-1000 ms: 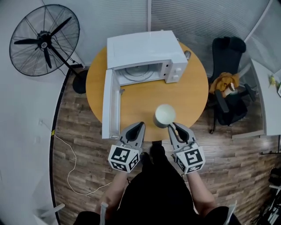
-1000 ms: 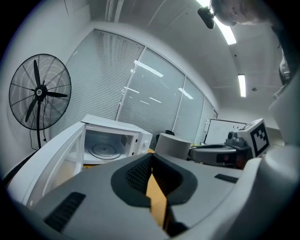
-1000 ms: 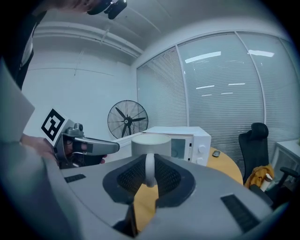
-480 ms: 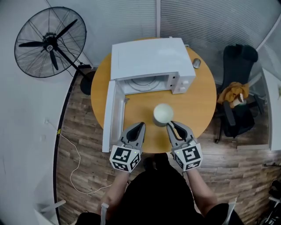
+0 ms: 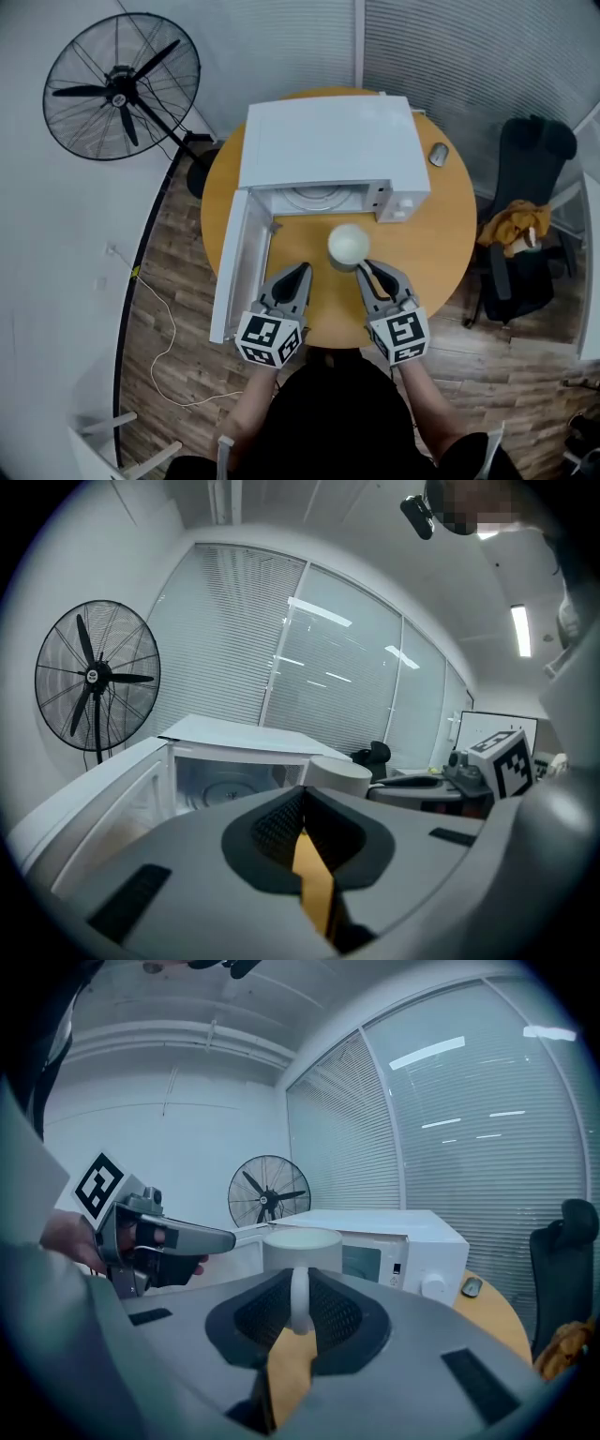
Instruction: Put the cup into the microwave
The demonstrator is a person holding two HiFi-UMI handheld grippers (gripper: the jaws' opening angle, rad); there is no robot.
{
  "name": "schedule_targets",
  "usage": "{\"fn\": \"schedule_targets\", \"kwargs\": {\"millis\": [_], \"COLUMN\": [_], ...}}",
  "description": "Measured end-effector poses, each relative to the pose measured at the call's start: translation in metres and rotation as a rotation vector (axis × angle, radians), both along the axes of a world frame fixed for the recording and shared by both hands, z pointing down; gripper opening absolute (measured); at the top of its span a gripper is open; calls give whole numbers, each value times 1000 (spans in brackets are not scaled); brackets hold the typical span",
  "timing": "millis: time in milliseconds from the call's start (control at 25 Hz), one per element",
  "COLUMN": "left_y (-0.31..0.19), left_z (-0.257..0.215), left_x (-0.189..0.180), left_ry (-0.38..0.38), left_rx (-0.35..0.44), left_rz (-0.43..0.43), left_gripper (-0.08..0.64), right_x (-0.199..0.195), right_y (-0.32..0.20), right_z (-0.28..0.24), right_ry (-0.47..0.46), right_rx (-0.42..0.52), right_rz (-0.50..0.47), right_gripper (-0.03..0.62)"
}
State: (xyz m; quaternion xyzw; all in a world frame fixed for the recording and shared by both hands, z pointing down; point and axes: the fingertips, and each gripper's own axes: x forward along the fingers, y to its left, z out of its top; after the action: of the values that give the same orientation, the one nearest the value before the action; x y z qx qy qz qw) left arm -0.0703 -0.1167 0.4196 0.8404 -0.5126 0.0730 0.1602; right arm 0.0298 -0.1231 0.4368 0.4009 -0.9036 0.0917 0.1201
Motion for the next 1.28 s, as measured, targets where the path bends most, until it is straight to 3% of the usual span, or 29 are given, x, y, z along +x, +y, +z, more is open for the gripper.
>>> {"fn": "schedule_targets", "kwargs": {"millis": [400,1280], "left_y": [-21,-75], "left_z": [18,61], "left_x": [-2,-21], "left_ry": [-34,-50], "left_rx": [-2,25], "left_rz": [-80,-49], "left_gripper": [-5,-5], "right_x": [0,-35], "right_y": [-28,-81], "right_z": [28,82], "right_ry": [24,70], "right_rx": [-9,-14], "right_rz": [-68,-40], "right_gripper": [57,57]}}
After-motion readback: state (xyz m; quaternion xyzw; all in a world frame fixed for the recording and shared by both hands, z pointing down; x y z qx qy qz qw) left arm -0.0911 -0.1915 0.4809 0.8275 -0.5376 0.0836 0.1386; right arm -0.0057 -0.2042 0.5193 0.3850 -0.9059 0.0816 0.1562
